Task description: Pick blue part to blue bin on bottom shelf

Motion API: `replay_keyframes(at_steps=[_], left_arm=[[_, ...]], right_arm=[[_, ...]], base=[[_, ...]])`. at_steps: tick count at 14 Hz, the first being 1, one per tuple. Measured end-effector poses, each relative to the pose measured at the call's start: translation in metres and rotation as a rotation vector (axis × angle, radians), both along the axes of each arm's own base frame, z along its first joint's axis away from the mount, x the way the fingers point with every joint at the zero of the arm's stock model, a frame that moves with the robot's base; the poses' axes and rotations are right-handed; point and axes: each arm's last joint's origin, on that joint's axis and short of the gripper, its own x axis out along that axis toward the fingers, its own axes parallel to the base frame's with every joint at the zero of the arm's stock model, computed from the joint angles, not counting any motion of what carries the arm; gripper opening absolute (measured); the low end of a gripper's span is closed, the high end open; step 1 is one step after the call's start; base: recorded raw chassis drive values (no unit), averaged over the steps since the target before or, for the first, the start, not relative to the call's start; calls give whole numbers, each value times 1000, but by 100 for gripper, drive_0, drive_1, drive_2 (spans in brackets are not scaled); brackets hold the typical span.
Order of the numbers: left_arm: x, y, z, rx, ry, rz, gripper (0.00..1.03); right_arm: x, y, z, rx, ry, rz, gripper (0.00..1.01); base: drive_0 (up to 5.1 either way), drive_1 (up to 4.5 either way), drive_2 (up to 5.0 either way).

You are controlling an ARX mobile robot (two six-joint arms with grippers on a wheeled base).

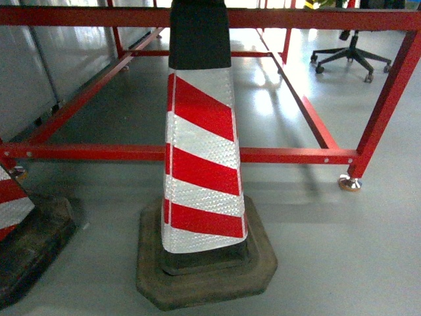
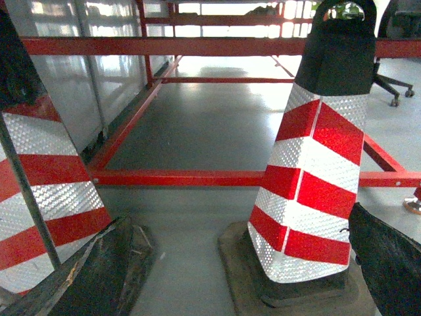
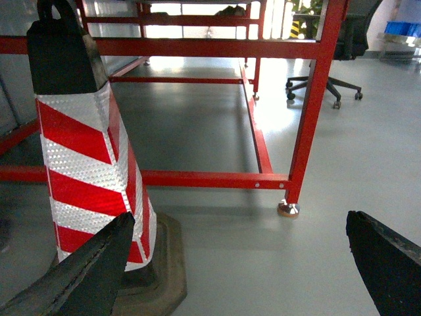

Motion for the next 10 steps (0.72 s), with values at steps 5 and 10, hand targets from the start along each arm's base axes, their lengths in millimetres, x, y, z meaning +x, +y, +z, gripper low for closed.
replay_keyframes(at_steps=[5, 10], left_arm=[[0, 0, 0, 0, 0, 0, 98], [0, 0, 0, 0, 0, 0, 98]], right_arm=[[0, 0, 0, 0, 0, 0, 98], [0, 0, 0, 0, 0, 0, 98]], base=[[0, 0, 0], [0, 0, 0]])
